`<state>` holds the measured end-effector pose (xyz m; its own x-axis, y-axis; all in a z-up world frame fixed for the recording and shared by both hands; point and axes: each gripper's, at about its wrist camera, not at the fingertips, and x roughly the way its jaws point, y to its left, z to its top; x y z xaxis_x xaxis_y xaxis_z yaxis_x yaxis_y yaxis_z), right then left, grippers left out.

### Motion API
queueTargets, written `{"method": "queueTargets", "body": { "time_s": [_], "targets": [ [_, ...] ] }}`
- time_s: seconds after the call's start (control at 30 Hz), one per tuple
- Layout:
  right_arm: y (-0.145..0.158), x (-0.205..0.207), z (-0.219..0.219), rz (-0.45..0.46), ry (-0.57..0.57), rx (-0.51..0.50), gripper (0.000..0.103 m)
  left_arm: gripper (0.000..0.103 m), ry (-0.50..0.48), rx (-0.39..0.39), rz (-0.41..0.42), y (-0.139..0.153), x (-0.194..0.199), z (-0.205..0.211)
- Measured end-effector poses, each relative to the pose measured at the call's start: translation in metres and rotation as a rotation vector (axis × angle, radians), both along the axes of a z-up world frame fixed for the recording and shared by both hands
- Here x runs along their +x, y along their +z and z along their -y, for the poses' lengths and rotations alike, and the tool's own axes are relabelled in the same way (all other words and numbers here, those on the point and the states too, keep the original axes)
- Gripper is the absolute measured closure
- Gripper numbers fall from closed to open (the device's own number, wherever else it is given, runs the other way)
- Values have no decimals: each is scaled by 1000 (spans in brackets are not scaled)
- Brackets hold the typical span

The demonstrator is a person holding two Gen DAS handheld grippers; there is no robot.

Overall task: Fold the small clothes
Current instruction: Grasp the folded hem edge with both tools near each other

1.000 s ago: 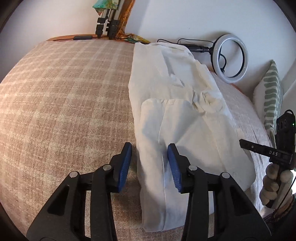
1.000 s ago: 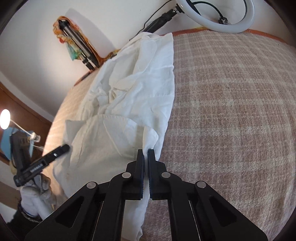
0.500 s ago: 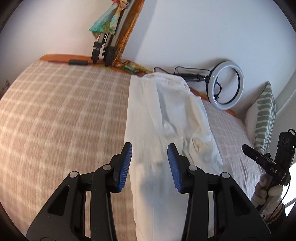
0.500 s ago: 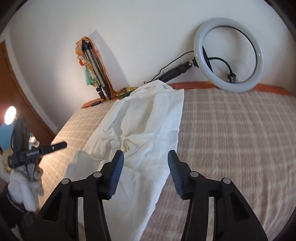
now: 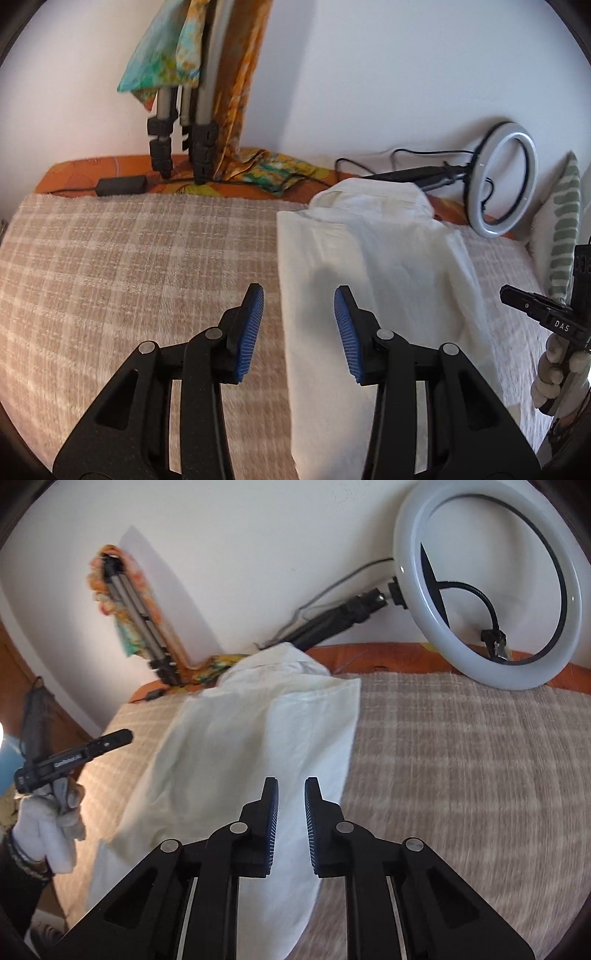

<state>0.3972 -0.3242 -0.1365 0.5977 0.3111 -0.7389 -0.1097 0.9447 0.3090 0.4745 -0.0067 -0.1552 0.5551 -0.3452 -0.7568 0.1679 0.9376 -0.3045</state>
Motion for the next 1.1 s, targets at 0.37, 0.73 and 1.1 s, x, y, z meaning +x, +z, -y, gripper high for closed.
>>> {"method": "queueTargets", "body": {
  "time_s": [0.37, 0.73, 1.1],
  "targets": [
    [-33, 67, 35, -44, -39, 136, 71, 55, 44, -139, -68, -44, 61, -7],
    [-49, 98, 34, -64, 15, 238, 100, 101, -3, -194, -70, -52, 84, 17],
    [-4, 78, 39, 49, 26, 234, 103, 103, -11, -214, 59, -10, 48, 14]
  ]
}}
